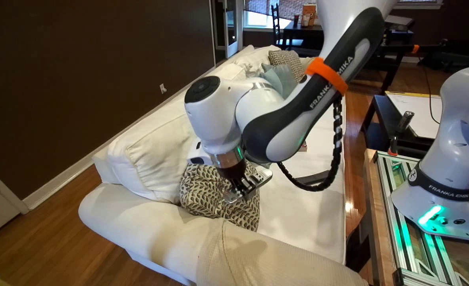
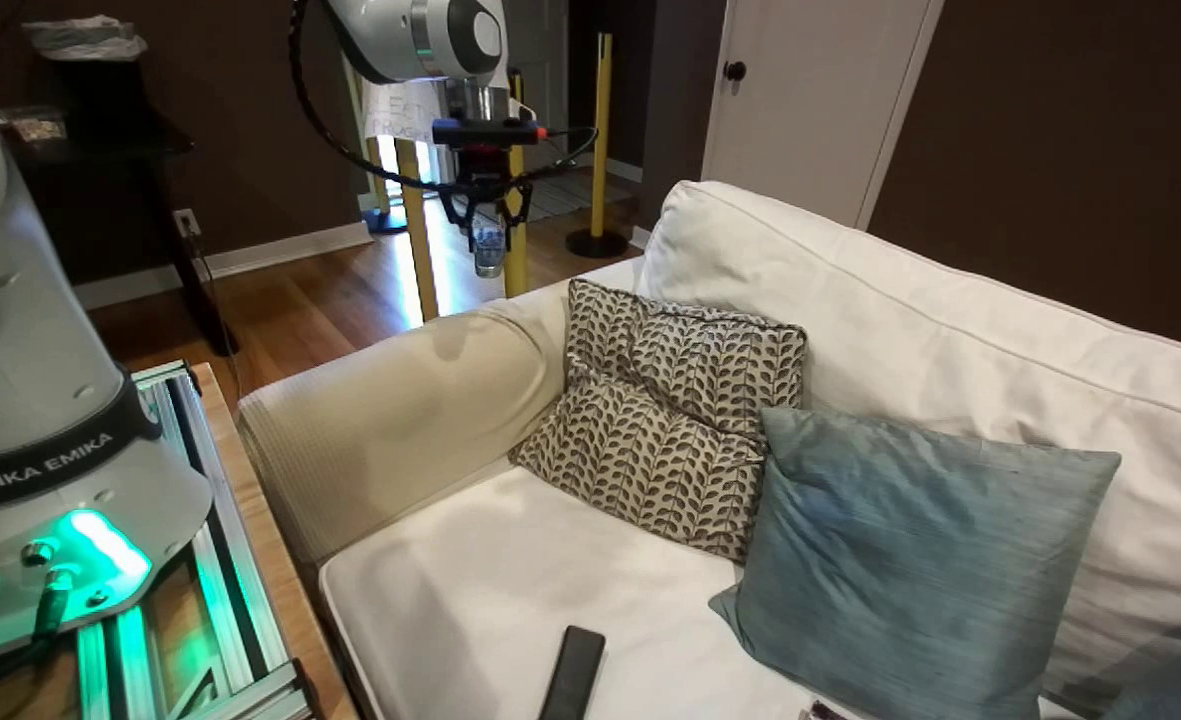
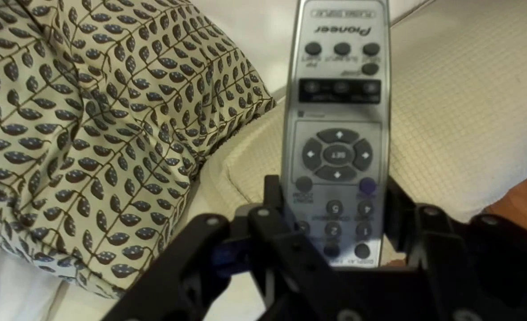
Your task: Put the grey remote control on the backrest of the sofa.
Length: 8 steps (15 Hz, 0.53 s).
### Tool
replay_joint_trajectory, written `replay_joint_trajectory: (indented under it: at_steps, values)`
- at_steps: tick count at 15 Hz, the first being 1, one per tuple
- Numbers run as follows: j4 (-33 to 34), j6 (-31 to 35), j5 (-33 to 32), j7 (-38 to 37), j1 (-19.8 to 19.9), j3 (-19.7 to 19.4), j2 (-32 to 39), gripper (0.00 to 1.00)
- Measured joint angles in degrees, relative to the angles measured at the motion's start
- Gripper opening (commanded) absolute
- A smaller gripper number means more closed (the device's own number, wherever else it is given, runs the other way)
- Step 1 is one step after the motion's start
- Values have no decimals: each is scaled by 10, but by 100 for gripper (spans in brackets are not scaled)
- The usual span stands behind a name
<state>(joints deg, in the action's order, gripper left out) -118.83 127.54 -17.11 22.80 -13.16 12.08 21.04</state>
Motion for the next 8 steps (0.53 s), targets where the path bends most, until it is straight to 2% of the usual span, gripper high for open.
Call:
replay_joint_trajectory:
  at_steps: [1, 2, 5, 8]
  values:
    - [-2, -3, 16, -1, 10, -1, -12, 29]
    - [-4, -4, 30, -2, 21, -2, -24, 54]
    - [-13, -5, 53, -3, 43, -5, -55, 54]
    - [-20, -5, 56, -5, 45, -4, -63, 54]
